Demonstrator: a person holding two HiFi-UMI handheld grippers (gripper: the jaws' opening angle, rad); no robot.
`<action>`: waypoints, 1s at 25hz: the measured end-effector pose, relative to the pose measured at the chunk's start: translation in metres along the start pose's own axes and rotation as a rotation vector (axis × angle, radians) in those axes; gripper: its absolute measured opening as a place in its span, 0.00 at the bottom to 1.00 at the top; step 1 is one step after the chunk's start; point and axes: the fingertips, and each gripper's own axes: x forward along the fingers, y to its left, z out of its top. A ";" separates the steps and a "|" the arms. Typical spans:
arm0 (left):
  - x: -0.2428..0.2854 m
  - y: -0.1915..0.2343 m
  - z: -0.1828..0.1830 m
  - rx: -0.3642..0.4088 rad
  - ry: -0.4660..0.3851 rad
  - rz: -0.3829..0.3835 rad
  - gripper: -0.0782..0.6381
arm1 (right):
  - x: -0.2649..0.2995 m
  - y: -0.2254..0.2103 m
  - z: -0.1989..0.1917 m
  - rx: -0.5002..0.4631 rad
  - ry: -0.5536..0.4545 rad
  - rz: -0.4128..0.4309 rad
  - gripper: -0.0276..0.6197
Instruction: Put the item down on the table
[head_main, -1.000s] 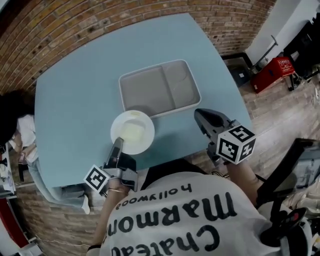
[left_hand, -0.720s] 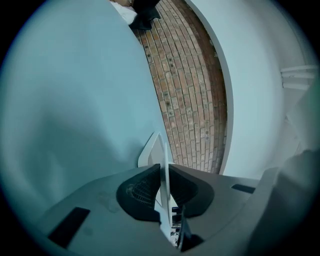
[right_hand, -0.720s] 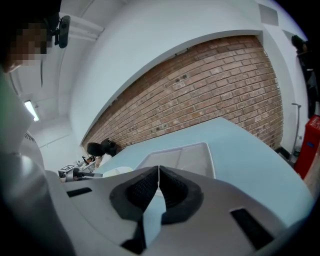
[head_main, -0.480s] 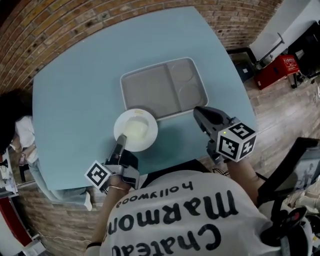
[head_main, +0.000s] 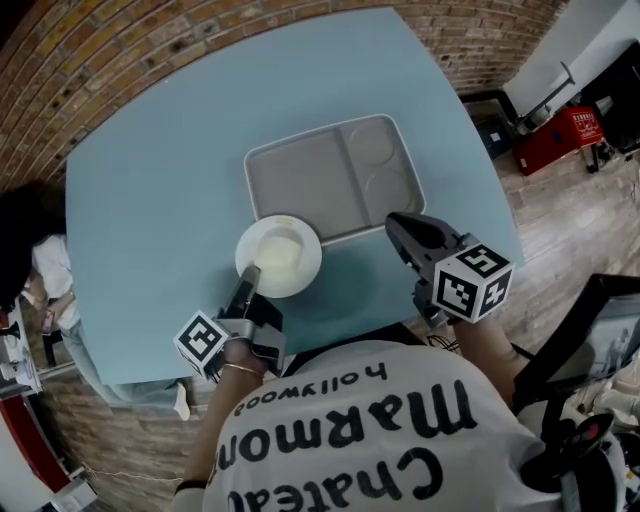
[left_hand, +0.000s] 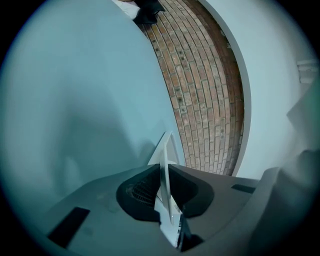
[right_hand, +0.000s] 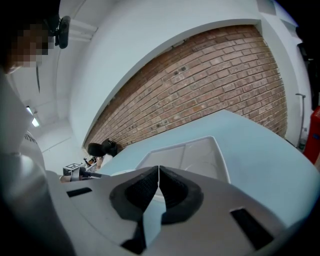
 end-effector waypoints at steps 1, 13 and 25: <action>0.002 -0.001 0.000 0.000 0.006 0.004 0.15 | 0.001 0.000 0.000 0.002 0.003 0.001 0.06; 0.028 0.003 -0.004 0.019 0.044 0.070 0.15 | 0.010 -0.001 -0.006 0.032 0.020 0.010 0.06; 0.029 0.018 -0.003 -0.018 0.028 0.064 0.15 | 0.011 0.002 -0.009 0.028 0.030 0.014 0.06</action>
